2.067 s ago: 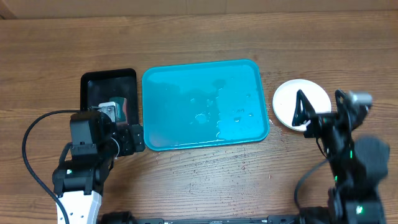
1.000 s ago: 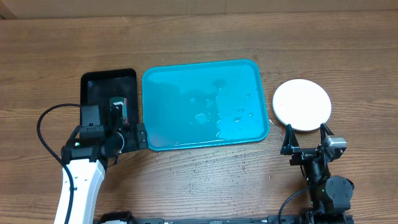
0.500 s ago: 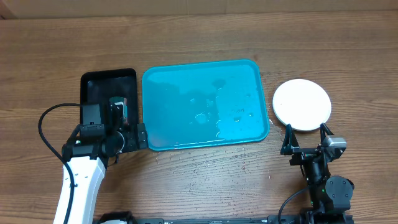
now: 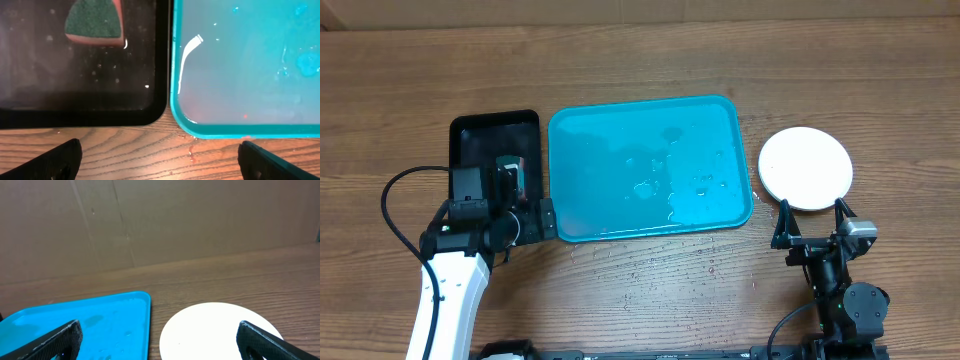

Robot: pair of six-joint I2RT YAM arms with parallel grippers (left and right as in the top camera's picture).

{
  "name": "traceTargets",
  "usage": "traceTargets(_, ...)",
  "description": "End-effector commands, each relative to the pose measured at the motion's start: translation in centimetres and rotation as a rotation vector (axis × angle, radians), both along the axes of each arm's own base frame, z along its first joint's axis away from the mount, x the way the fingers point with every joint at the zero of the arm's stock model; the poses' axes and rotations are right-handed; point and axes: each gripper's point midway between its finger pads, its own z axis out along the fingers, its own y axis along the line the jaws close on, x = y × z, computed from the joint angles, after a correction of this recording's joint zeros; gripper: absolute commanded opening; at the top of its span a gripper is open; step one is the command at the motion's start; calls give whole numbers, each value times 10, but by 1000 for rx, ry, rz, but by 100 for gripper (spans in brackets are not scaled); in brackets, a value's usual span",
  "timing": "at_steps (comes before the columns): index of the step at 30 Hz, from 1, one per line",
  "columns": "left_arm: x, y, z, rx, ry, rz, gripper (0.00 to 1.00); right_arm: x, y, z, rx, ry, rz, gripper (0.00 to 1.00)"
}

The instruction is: Clean dirty plates on tray and stack at the side

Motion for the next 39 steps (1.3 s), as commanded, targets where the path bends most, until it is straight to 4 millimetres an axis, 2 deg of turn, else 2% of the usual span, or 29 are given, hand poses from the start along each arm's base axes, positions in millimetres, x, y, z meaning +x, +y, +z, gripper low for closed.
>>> traceTargets(1, -3, 1, 11, 29, -61, -14, 100, 0, 1, -2, 3, -2, 8, 100)
traceTargets(5, -8, 1, 30, 38, -195, -17, 100, 0, 1, -2, 3, -2, 7, 100)
traceTargets(14, 3, -4, 75, 54, -823, -29, 100, 0, 1, -2, 3, -2, 7, 100)
traceTargets(19, 0, -4, 89, 53, -1109, -13, 100, 0, 1, -2, 3, -2, 8, 100)
traceTargets(22, -4, -4, 97, 61, -1236, -14, 100, 0, 1, -2, 3, -2, 7, 100)
traceTargets(27, -13, -4, 114, 152, -1331, -57, 100, 0, 1, -2, 3, -2, 7, 100)
traceTargets(30, -13, -4, 109, 179, -1313, -75, 100, 0, 1, -2, 3, -2, 8, 100)
traceTargets(35, -13, -15, 61, 112, -1120, -129, 100, 0, 1, -2, 3, -2, 7, 100)
traceTargets(39, -12, -14, 63, 114, -1129, -127, 100, 0, 1, -2, 3, -2, 8, 100)
